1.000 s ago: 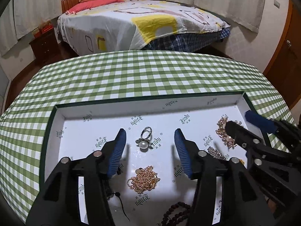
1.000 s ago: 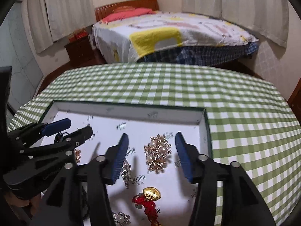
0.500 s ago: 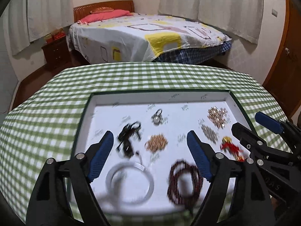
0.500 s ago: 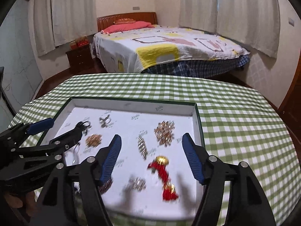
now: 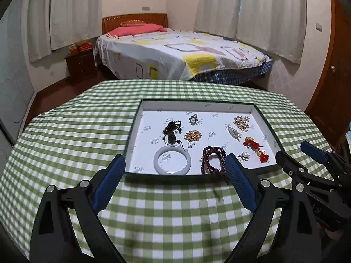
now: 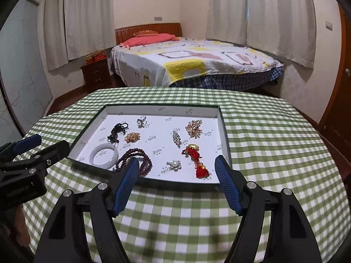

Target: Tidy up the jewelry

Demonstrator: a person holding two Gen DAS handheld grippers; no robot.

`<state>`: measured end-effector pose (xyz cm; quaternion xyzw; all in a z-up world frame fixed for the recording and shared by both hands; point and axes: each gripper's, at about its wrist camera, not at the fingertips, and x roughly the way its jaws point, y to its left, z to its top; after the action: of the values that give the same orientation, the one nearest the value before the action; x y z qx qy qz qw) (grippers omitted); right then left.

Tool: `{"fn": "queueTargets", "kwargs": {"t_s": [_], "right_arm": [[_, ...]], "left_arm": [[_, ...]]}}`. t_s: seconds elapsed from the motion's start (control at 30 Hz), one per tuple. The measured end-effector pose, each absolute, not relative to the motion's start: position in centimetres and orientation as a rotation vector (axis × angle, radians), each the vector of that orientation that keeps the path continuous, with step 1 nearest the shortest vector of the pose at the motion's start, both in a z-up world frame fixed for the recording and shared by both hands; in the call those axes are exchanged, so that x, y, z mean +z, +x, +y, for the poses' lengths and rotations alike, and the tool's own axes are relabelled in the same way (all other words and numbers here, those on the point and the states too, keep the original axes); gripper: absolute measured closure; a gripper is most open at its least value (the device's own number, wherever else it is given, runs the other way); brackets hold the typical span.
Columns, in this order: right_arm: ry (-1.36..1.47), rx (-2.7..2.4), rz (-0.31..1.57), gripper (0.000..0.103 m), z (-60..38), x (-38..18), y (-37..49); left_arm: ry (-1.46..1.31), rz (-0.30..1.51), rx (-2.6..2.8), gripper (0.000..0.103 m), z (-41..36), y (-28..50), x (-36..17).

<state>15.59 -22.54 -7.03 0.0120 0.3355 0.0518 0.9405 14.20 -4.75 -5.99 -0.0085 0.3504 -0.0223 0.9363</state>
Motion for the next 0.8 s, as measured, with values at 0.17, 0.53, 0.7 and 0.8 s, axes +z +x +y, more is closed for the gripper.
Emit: {"fn": "queueTargets", "kwargs": {"t_s": [0.17, 0.53, 0.7, 0.8], "right_arm": [[0.005, 0.097, 0.629, 0.034, -22.5, -4.6, 13.1], [-0.026, 0.098, 0.558, 0.032, -22.0, -1.7, 9.5], [-0.028, 0.093, 0.55, 0.032, -22.1, -1.4, 8.9], [-0.025, 0.092, 0.547, 0.032, -22.2, -1.3, 8.7]], "left_arm": [[-0.013, 0.66, -0.034, 0.012, -4.2, 11.5, -3.7], [-0.023, 0.606, -0.016, 0.012, -3.3, 7.8, -1.2], [-0.027, 0.604, -0.008, 0.012, -3.0, 7.3, -1.1], [-0.032, 0.597, -0.004, 0.012, -2.8, 7.0, -1.0]]}}
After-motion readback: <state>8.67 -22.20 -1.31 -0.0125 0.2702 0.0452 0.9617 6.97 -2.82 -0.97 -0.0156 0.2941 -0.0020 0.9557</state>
